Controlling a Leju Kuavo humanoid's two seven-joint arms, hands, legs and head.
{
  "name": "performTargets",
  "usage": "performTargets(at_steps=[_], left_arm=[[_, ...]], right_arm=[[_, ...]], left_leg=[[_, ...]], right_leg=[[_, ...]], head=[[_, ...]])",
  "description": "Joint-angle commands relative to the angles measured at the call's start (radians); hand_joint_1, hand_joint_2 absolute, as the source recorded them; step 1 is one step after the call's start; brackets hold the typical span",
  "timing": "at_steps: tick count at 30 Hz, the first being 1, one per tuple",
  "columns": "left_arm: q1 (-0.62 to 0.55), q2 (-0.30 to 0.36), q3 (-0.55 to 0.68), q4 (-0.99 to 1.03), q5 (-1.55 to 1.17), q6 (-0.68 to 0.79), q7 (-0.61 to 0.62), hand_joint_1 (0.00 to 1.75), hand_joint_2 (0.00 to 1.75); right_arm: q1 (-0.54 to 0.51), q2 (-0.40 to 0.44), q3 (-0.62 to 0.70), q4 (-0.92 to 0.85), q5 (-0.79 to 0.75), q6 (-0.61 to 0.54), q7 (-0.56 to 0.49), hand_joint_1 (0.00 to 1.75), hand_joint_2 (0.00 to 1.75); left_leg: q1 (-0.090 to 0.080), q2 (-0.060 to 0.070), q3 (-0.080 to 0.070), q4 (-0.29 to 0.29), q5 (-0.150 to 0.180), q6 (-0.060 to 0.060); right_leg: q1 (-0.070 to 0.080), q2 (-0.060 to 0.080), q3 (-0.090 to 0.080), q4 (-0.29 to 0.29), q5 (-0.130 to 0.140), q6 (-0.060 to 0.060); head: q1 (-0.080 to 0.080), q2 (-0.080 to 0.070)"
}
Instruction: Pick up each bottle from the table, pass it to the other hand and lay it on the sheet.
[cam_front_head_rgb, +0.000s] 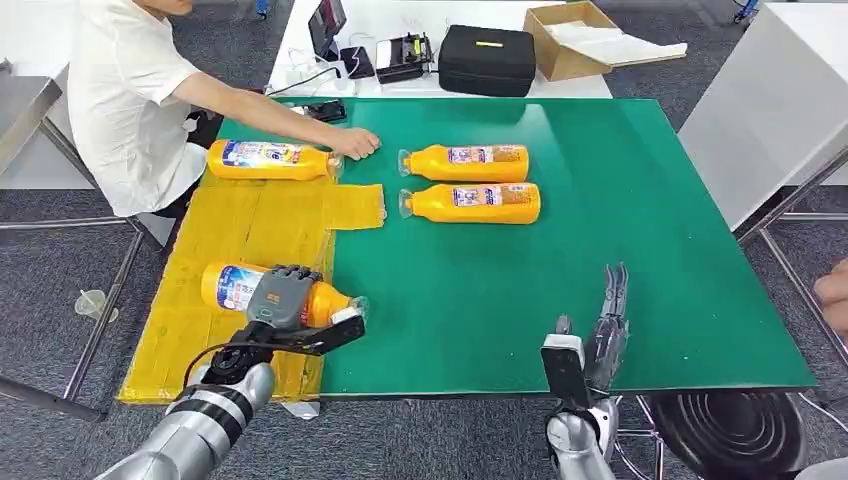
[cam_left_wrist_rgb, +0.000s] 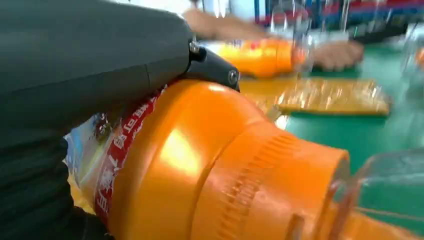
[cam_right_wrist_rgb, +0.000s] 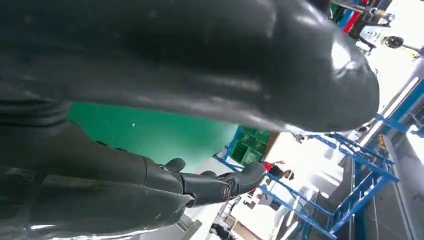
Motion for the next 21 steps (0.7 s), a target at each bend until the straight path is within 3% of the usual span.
performTargets(at_steps=[1,7,8,14,15,21], left_arm=[[-0.075,0.001,0.011,0.182,0.046,-0.175,-0.034,0.00,1.75],[-0.084,0.006,0.009,0.190,0.055,-0.220,-0.050,0.00,1.75],[-0.087,0.008,0.011,0.191,0.066,-0.249,-0.060,0.00,0.00],[-0.100,0.044,-0.022,0.201,0.094,-0.379,-0.144,0.00,0.00],[-0.102,0.050,-0.030,0.201,0.095,-0.390,-0.153,0.00,1.75],[-0.103,0.051,-0.026,0.205,0.106,-0.407,-0.160,0.00,1.75]], right_arm=[[-0.051,-0.017,0.053,0.102,-0.014,-0.028,-0.002,0.00,0.00],[-0.053,-0.020,0.059,0.105,-0.020,-0.026,-0.002,0.00,0.00],[-0.055,-0.022,0.065,0.106,-0.027,-0.027,-0.002,0.00,0.00],[-0.075,-0.042,0.104,0.124,-0.077,-0.039,-0.002,0.00,0.00],[-0.078,-0.046,0.108,0.127,-0.084,-0.039,-0.002,0.00,0.00],[-0.080,-0.047,0.110,0.131,-0.087,-0.040,-0.002,0.00,0.00]], left_leg=[[0.001,0.005,0.006,0.000,-0.001,0.000],[0.000,0.005,0.010,-0.001,-0.001,0.000],[0.000,0.004,0.010,-0.001,-0.001,0.000],[0.000,0.005,0.011,-0.001,-0.001,0.000],[0.000,0.003,0.010,-0.001,-0.001,0.000],[0.000,0.002,0.013,-0.002,0.000,0.000]], right_leg=[[0.002,0.003,0.005,-0.001,0.000,-0.004],[0.001,0.003,0.008,-0.002,0.000,-0.004],[0.001,0.003,0.009,-0.001,0.000,-0.003],[0.001,0.004,0.010,-0.002,0.000,-0.004],[0.001,0.003,0.010,-0.001,0.000,-0.002],[0.000,0.002,0.012,-0.001,0.000,-0.002]], head=[[0.000,0.000],[0.000,0.000],[0.000,0.000],[0.000,0.000],[0.000,0.000],[0.000,0.000]])
